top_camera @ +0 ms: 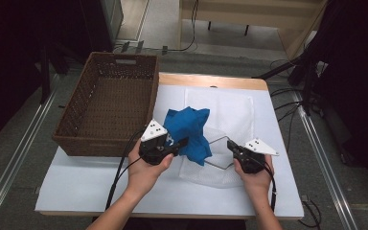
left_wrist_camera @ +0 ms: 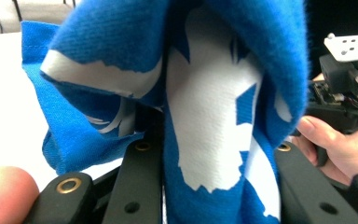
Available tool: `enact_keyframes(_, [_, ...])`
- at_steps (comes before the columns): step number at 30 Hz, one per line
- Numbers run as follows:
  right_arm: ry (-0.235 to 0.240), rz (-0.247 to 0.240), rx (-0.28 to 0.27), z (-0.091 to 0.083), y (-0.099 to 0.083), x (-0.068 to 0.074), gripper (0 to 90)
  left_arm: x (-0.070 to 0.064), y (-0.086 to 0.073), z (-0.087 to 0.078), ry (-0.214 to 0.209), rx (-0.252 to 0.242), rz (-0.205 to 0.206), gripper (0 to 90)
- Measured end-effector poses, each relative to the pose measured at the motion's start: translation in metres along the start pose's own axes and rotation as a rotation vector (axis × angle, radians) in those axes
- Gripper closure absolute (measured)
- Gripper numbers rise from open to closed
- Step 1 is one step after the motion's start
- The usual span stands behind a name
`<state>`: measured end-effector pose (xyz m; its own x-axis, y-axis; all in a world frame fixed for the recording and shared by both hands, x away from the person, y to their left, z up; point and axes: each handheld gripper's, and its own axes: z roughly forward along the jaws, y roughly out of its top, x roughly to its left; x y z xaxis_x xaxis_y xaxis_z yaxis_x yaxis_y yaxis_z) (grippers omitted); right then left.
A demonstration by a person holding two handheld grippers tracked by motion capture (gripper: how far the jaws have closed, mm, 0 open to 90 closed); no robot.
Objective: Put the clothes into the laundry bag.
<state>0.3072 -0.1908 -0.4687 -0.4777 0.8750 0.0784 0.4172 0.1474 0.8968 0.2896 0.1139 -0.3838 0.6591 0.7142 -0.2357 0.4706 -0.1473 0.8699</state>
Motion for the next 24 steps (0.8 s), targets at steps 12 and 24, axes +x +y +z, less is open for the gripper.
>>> enact_keyframes(12, [-0.001,-0.004,0.003,0.0,0.0,0.001,90.0,-0.02,-0.016,0.005,-0.078,0.026,-0.002,70.1])
enact_keyframes(24, [0.006,0.003,-0.014,-0.003,0.004,-0.002,90.0,-0.034,-0.033,0.021,-0.138,0.087,0.003,70.1])
